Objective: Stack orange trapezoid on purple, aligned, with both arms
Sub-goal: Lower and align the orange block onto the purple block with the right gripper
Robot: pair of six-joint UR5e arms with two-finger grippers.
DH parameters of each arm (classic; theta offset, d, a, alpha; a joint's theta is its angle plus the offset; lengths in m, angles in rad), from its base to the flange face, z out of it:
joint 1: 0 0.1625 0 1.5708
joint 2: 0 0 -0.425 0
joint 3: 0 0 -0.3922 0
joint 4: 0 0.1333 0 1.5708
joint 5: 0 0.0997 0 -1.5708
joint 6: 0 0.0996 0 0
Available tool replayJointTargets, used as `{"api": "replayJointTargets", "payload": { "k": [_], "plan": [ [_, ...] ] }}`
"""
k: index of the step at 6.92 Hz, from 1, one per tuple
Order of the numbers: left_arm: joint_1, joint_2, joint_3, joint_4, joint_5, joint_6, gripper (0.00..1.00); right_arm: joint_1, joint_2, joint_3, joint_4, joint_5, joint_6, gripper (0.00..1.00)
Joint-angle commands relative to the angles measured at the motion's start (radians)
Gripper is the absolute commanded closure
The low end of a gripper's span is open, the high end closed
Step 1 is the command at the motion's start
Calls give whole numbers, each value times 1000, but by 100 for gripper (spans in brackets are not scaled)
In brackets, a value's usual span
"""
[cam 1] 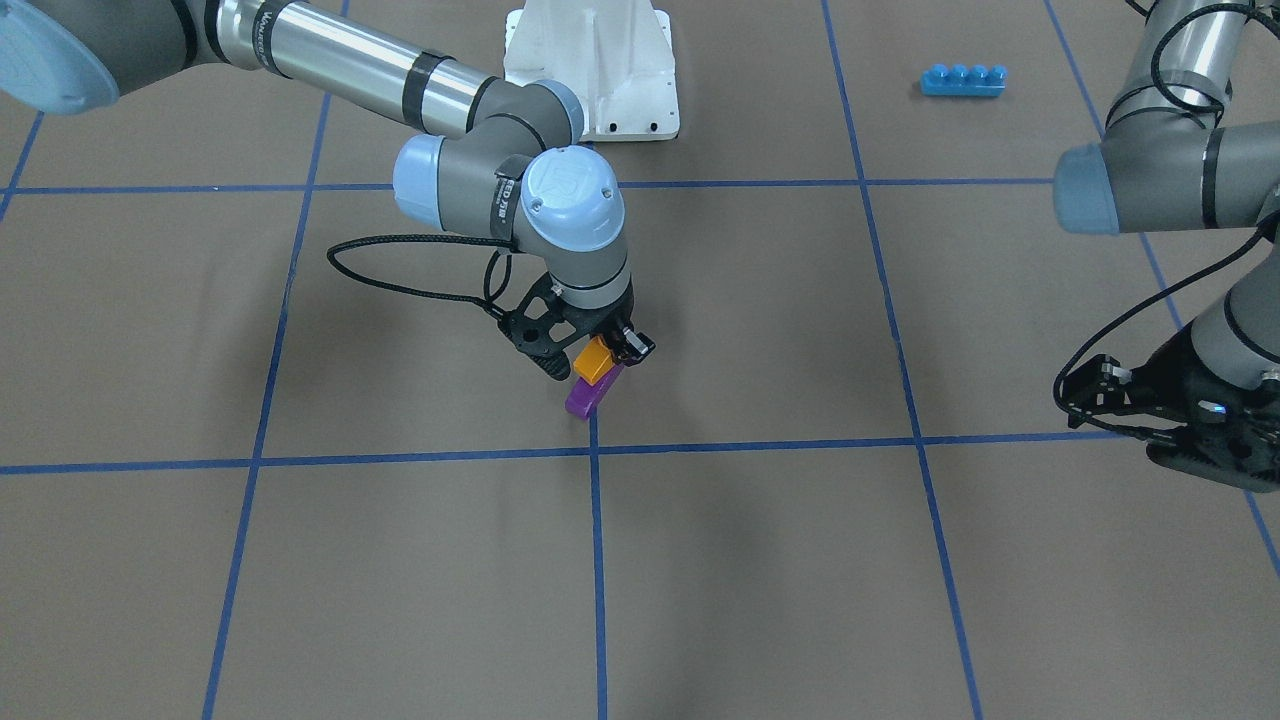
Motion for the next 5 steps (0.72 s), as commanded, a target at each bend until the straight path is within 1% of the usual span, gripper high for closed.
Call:
{"api": "replayJointTargets", "payload": {
  "k": [1, 3, 4, 5],
  "plan": [
    [0, -2, -2, 0, 0, -2, 0, 0, 1, 12, 1, -2, -3, 0],
    [0, -2, -2, 0, 0, -2, 0, 2, -5, 52, 0, -2, -3, 0],
    [0, -3, -2, 0, 0, -2, 0, 16, -8, 92, -5, 0, -3, 0],
    [0, -3, -2, 0, 0, 0, 0, 55, -40, 177, -26, 14, -8, 0]
  ]
}}
